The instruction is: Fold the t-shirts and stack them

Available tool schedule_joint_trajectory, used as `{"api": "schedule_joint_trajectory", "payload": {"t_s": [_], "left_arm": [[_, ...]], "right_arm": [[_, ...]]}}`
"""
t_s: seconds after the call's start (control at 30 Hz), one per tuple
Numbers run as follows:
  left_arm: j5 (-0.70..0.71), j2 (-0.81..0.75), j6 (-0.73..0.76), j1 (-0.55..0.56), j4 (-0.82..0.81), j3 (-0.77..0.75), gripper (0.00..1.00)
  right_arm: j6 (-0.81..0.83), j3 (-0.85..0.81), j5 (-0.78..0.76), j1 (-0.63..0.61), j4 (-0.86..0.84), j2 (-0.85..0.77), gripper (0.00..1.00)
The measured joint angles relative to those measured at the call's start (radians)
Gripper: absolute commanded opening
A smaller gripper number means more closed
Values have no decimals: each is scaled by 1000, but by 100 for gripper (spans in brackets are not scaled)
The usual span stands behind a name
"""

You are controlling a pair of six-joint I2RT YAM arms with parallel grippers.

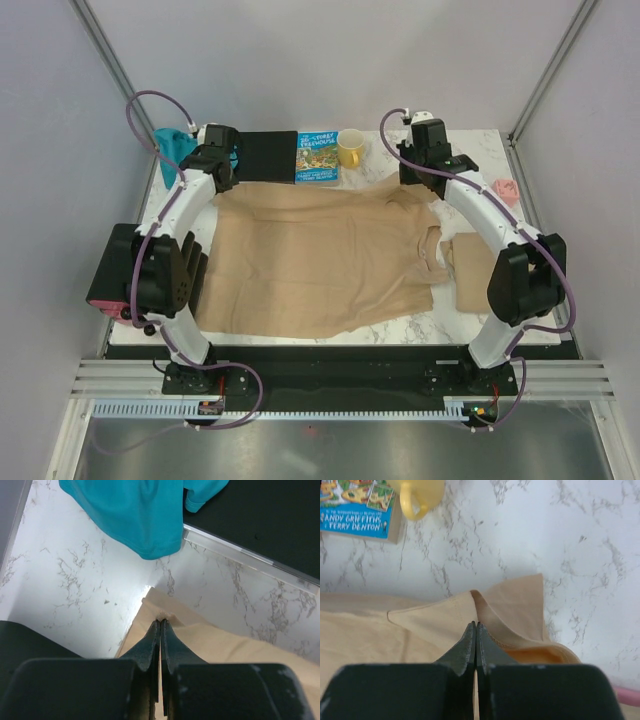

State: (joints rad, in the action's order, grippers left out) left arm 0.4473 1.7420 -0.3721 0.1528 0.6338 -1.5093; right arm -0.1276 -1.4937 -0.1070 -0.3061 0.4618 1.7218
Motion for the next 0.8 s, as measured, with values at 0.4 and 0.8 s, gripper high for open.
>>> {"api": "schedule_joint_trajectory", "payload": {"t_s": [0.4,0.8], "left_arm": [[32,93,27,0,-152,-18,2],[42,-20,47,11,-220,75,2]], "right_arm": [[3,-60,43,42,-30,32,0],[5,-50,130,36,-20,30,0]]}}
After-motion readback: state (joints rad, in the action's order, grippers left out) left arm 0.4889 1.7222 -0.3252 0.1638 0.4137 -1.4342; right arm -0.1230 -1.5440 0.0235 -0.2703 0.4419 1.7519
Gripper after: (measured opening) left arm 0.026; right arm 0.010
